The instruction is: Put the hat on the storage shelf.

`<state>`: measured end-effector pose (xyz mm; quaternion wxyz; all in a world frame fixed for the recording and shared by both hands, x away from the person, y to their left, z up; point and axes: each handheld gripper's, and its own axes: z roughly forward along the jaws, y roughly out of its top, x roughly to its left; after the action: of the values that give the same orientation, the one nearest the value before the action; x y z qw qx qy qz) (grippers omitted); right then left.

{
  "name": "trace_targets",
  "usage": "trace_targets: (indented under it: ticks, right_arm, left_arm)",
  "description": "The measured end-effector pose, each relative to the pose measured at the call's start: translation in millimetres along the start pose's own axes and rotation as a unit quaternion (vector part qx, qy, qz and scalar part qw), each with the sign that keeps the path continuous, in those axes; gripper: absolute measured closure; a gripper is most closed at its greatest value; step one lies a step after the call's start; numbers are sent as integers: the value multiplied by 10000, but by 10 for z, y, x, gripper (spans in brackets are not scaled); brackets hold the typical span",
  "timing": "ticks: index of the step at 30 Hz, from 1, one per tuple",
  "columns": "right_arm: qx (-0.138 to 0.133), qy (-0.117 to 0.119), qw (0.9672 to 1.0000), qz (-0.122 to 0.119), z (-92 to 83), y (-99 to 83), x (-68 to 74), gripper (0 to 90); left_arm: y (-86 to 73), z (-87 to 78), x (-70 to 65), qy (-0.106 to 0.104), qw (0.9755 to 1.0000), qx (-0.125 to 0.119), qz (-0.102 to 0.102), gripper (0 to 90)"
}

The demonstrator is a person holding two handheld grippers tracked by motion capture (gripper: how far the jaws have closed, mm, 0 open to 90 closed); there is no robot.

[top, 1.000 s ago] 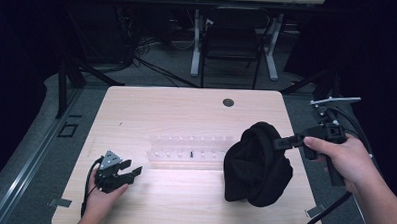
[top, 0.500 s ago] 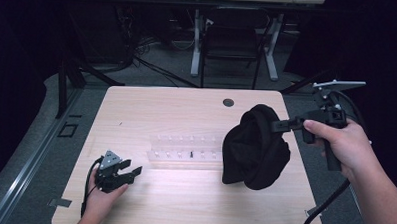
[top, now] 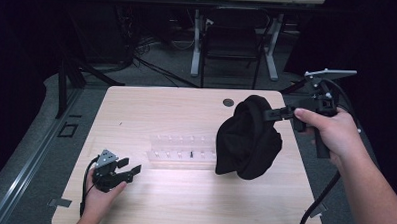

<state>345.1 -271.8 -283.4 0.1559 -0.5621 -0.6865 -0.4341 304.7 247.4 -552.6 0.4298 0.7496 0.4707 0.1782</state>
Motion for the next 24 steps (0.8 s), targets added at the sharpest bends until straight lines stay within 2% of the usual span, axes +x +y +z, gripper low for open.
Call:
trace_targets:
  ticks: [3,6,9,11,12,15,17,19,21,24]
  right_arm:
    - [-45,15,10000,-13,23,43,18,883]
    - [-37,-16,10000,-50,41,83,24,882]
    - [-80,1,10000,-30,69,121,33,883]
    - [-105,23,9999,-31,88,148,44,883]
    - [-115,27,9999,-42,98,163,48,883]
    - [-131,15,9999,-62,133,210,72,883]
    - [-141,30,9999,-67,162,240,87,883]
    - [-117,18,9999,-90,188,275,94,882]
    - [-114,26,9999,-77,224,306,105,883]
    - [-118,32,9999,-83,273,349,119,882]
  left_arm:
    - [6,-26,11,109,9998,150,118,474]
    - [8,-28,11,120,9998,120,101,475]
    - [6,-1,-10,365,9990,53,238,440]
    - [2,27,-17,453,9982,160,346,396]
    - [5,28,-17,410,9982,244,356,389]
    - [11,20,-25,297,9987,196,356,367]
    - [12,11,-33,283,9987,133,412,409]
    - [8,15,-35,282,9984,171,457,453]
    - [1,28,-34,284,9981,253,492,478]
    - [1,31,-33,254,9981,253,497,486]
